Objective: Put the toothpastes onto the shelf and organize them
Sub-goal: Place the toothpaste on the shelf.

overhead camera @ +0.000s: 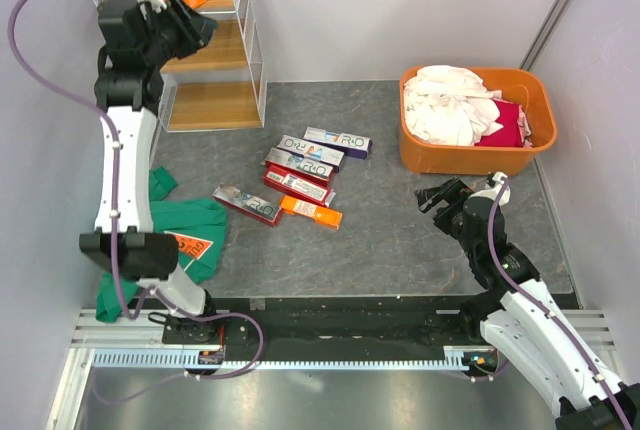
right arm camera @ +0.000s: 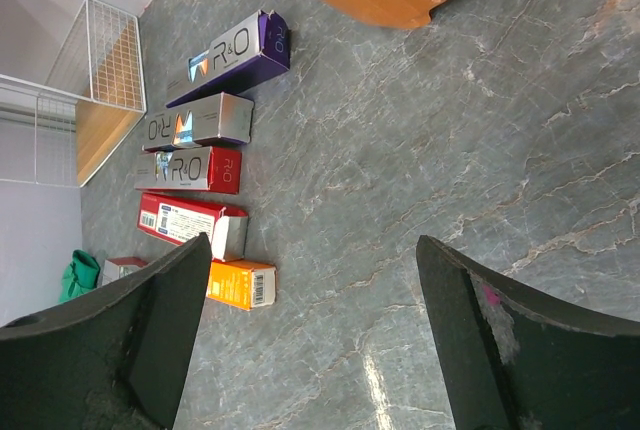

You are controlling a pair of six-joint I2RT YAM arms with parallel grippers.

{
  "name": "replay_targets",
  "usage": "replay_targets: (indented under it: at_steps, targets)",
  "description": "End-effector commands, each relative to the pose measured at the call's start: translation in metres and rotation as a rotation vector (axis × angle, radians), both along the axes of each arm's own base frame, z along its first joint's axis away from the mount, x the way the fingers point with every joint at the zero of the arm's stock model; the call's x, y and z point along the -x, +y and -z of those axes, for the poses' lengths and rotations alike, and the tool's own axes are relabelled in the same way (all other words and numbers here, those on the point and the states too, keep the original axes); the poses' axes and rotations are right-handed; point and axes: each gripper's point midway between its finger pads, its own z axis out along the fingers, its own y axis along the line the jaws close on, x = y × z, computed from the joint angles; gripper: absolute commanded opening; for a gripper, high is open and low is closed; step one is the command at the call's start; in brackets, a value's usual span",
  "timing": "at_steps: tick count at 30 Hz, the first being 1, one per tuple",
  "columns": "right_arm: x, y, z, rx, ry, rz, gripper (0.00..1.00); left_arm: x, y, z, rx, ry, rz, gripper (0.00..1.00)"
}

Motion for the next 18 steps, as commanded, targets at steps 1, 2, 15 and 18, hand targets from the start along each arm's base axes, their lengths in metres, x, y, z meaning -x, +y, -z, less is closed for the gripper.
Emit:
replay_targets:
  at_steps: [1, 2, 15, 18]
  targets:
    - [-0.002, 0.002, -0.005, 0.003, -0.027, -0.017, 0.92, -0.021, 0.001, -0.037, -0.042, -0.069, -0.018, 0.5]
    - [-0.002, 0.002, -0.005, 0.004, -0.03, -0.016, 0.92, -0.027, 0.0, -0.04, -0.033, -0.078, -0.018, 0.49]
    - [-0.001, 0.001, 0.002, 0.011, -0.013, -0.015, 0.93, -0.092, -0.018, -0.066, 0.119, -0.218, -0.039, 0.31]
    - [0.0, 0.001, 0.002, 0.014, -0.012, -0.017, 0.93, -0.105, -0.018, -0.062, 0.161, -0.221, -0.059, 0.29]
